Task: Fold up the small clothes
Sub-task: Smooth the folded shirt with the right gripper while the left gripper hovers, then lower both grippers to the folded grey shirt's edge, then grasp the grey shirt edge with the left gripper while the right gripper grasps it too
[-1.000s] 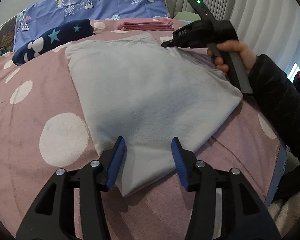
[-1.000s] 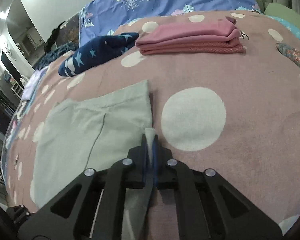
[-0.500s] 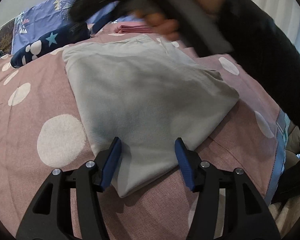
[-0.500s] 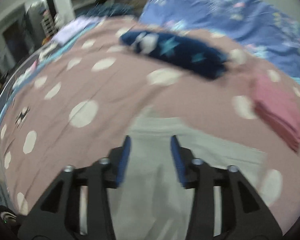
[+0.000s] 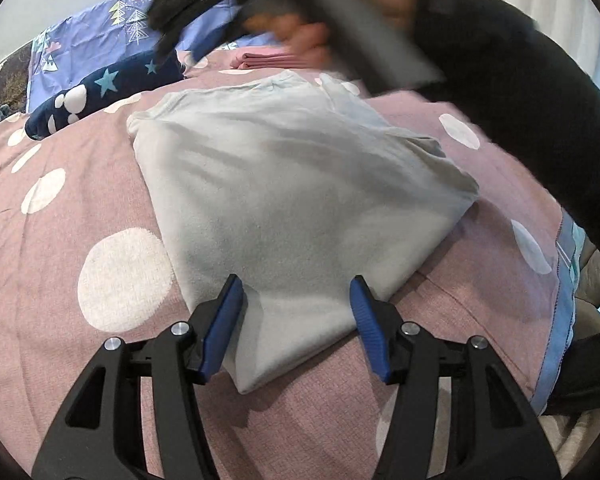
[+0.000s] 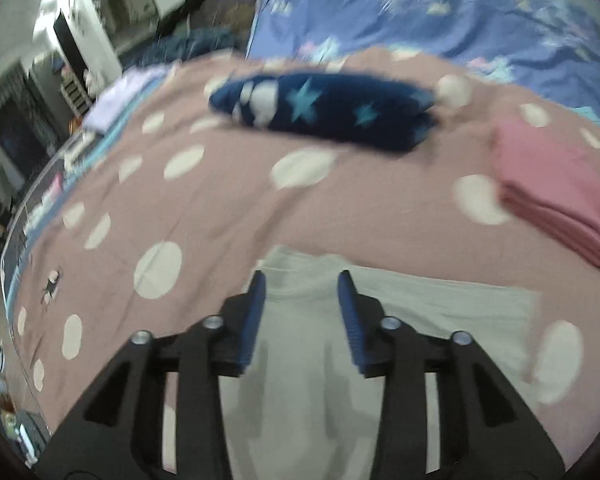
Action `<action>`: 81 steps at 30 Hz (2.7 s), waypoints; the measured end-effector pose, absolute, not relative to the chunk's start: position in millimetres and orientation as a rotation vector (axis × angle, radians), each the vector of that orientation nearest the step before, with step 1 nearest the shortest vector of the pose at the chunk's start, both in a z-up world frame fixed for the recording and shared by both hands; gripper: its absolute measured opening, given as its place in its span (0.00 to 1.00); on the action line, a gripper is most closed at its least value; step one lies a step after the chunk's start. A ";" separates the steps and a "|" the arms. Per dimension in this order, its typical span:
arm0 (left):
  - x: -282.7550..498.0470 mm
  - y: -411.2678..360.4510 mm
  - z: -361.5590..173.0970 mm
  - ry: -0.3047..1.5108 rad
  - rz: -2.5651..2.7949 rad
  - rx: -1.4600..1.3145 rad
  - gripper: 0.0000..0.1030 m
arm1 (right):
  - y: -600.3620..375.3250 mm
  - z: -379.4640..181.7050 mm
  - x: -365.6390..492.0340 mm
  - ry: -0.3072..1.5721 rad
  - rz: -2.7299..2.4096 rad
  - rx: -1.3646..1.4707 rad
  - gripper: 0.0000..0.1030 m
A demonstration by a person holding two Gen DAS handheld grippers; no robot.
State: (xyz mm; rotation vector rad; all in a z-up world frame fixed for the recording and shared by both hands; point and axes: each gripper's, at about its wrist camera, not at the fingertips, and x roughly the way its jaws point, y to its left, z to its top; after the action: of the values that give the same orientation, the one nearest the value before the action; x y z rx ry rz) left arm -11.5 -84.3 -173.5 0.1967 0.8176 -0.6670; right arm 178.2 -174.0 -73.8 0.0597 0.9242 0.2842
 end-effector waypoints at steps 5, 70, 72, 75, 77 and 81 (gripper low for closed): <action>-14.9 -86.1 -173.5 0.811 -0.657 0.213 0.56 | -239.1 -65.6 102.1 0.827 0.235 0.102 0.48; 161.2 -67.4 -179.9 0.953 -0.737 -0.122 0.66 | -331.3 -152.9 95.0 1.011 0.441 0.503 0.61; 166.1 -70.1 -181.4 0.950 -0.749 -0.121 0.66 | -324.2 -156.5 110.3 1.008 0.449 0.480 0.62; 167.2 -66.5 -181.8 0.950 -0.759 -0.149 0.65 | -313.0 -153.7 115.7 0.995 0.442 0.457 0.66; 164.3 -63.3 -181.3 0.950 -0.747 -0.156 0.62 | -311.2 -150.8 108.0 0.988 0.435 0.439 0.64; 145.6 -52.8 -178.2 0.955 -0.748 -0.160 0.60 | -318.4 -146.0 79.3 1.007 0.447 0.452 0.56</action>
State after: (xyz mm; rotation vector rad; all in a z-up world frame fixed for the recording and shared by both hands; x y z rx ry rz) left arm 145.6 -52.8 -178.2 -0.1597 0.9553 -0.7483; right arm 79.3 -318.4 -146.0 0.4521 1.0065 0.4466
